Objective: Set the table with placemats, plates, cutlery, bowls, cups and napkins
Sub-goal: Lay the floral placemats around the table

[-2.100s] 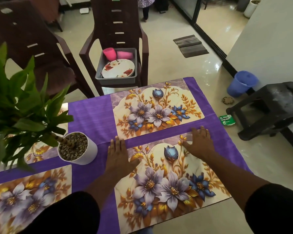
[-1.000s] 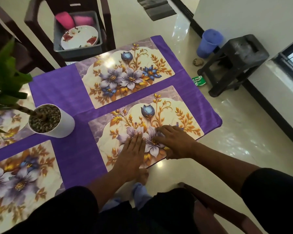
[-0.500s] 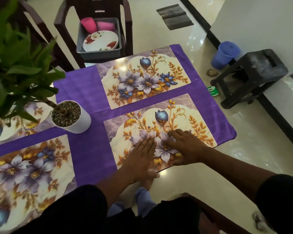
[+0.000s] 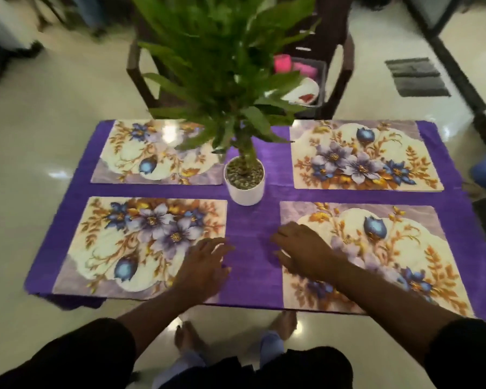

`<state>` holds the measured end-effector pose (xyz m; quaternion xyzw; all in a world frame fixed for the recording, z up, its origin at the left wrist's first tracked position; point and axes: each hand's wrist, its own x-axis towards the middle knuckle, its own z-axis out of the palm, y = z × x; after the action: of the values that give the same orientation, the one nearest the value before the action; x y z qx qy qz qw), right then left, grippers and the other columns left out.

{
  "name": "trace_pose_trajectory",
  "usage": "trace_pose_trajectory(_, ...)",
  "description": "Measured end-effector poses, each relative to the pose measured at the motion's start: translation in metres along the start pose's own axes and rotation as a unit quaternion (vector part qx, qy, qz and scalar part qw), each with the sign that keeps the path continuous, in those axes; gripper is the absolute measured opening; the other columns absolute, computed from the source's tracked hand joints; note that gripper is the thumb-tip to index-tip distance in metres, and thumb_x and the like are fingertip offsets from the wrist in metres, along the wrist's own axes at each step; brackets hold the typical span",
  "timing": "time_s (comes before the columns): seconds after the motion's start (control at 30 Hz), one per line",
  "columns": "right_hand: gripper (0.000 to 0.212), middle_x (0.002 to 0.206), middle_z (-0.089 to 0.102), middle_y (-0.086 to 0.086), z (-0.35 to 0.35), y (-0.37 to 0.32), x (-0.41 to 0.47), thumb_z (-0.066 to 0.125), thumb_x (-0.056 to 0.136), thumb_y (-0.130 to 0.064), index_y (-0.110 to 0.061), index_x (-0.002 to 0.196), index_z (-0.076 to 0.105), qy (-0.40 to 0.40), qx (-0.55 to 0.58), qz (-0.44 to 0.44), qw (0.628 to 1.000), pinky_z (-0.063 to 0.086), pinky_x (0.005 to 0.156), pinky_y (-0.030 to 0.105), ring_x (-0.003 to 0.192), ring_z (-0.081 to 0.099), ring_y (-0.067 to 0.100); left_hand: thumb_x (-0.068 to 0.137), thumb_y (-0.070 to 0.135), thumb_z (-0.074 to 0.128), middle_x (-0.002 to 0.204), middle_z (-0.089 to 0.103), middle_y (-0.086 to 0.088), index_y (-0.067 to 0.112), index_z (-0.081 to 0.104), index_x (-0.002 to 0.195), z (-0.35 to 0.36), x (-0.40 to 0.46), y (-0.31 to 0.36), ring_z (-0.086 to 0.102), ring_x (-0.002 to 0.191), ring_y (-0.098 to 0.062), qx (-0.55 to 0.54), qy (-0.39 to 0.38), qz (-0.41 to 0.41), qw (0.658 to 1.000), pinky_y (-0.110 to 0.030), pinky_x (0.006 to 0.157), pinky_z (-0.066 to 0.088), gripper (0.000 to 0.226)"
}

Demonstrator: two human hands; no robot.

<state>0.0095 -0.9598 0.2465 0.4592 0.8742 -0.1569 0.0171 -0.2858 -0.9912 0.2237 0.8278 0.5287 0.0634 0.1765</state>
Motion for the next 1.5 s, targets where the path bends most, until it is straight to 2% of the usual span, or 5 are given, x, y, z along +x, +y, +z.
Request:
trace_pose_trajectory(0.4,0.051,0.15,0.048,0.016,0.027,-0.189,0.146,0.053,0.093,-0.039,-0.022,0.141,0.054,-0.082,-0.099,-0.054,0.99,0.043,0.106,0.051,0.134,0.047,0.041,0.084,0.046,0.077,0.138,0.065,-0.006,0.019,0.065,0.132,-0.046,-0.158,-0.215,0.06,0.128,-0.029,0.078,0.047,-0.263,0.96,-0.051,0.103,0.05,0.056)
trace_pose_trajectory(0.67,0.055,0.159,0.04,0.008,0.053,-0.294,0.203,0.055,0.095,-0.043,-0.032,0.148,0.046,-0.152,-0.084,0.0,0.985,0.032,0.12,0.046,0.145,0.038,0.031,0.097,0.059,0.049,0.162,0.04,0.005,0.032,0.039,0.154,-0.052,-0.197,-0.265,0.038,0.148,-0.023,0.049,-0.052,-0.236,0.969,-0.048,0.119,0.038,0.064)
trace_pose_trajectory(1.0,0.043,0.133,0.052,0.006,0.018,-0.29,0.265,0.057,0.092,-0.047,-0.028,0.13,0.054,-0.173,-0.101,0.036,0.979,0.053,0.088,0.038,0.115,0.06,0.031,0.098,0.049,0.047,0.155,0.043,0.006,0.031,0.043,0.147,-0.102,-0.159,-0.294,0.048,0.133,-0.02,0.026,-0.066,-0.187,0.98,-0.038,0.107,0.044,0.053)
trace_pose_trajectory(1.17,0.043,0.129,0.064,0.005,0.029,-0.319,0.28,0.057,0.095,-0.046,-0.024,0.132,0.055,-0.262,-0.089,0.022,0.961,0.042,0.073,0.028,0.114,0.064,0.026,0.096,0.049,0.057,0.146,0.054,0.005,0.03,0.049,0.144,-0.105,-0.171,-0.302,0.055,0.125,-0.019,-0.015,-0.122,-0.186,0.975,-0.037,0.098,0.052,0.053)
trace_pose_trajectory(1.5,0.056,0.149,0.052,0.003,0.021,-0.387,0.351,0.055,0.095,-0.059,-0.027,0.141,0.05,-0.239,-0.069,0.085,0.965,0.054,0.095,0.04,0.131,0.056,0.027,0.098,0.054,0.054,0.148,0.057,0.014,0.038,0.051,0.147,-0.142,-0.163,-0.386,0.056,0.131,-0.013,-0.134,-0.097,-0.148,0.975,-0.029,0.108,0.045,0.051)
